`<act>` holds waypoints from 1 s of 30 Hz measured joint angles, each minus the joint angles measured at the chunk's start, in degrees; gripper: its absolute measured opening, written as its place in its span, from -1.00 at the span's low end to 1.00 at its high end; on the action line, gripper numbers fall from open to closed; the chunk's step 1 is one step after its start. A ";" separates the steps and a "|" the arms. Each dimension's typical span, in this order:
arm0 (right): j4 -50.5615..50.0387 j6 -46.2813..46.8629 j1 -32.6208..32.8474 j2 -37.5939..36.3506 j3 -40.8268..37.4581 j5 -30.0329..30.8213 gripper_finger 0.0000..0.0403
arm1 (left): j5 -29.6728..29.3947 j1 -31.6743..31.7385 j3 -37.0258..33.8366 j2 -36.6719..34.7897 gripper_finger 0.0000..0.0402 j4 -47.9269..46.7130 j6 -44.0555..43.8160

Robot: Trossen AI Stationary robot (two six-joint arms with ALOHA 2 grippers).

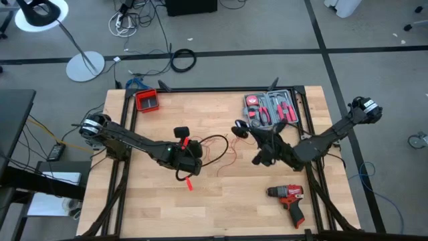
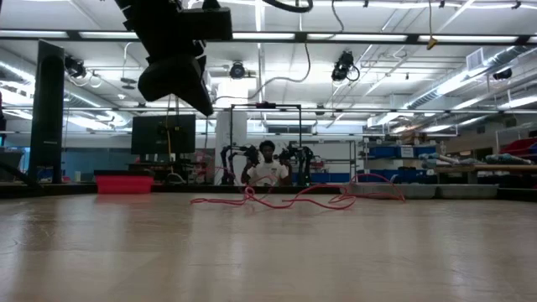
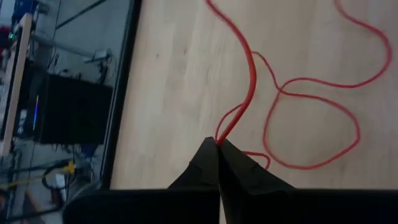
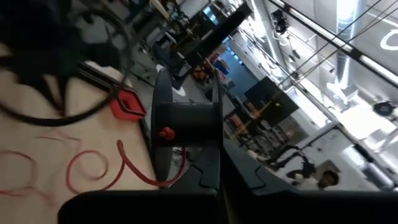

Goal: Coil cords
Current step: Uncoil the red wire from the black spool

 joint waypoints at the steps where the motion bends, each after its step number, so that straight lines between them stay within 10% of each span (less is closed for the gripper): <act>1: -0.04 0.69 1.30 0.00 0.00 0.74 -1.00 | -0.51 0.00 0.00 -0.28 -1.00 -1.47 -1.02; 20: 0.47 24.91 16.03 -1.98 0.00 4.67 -1.00 | -5.24 -0.92 0.17 -5.91 -1.00 -11.92 -9.63; 30: -18.86 43.63 20.36 -6.16 0.00 -4.84 -1.00 | -8.34 -2.29 0.24 -5.91 -1.00 -13.45 -11.76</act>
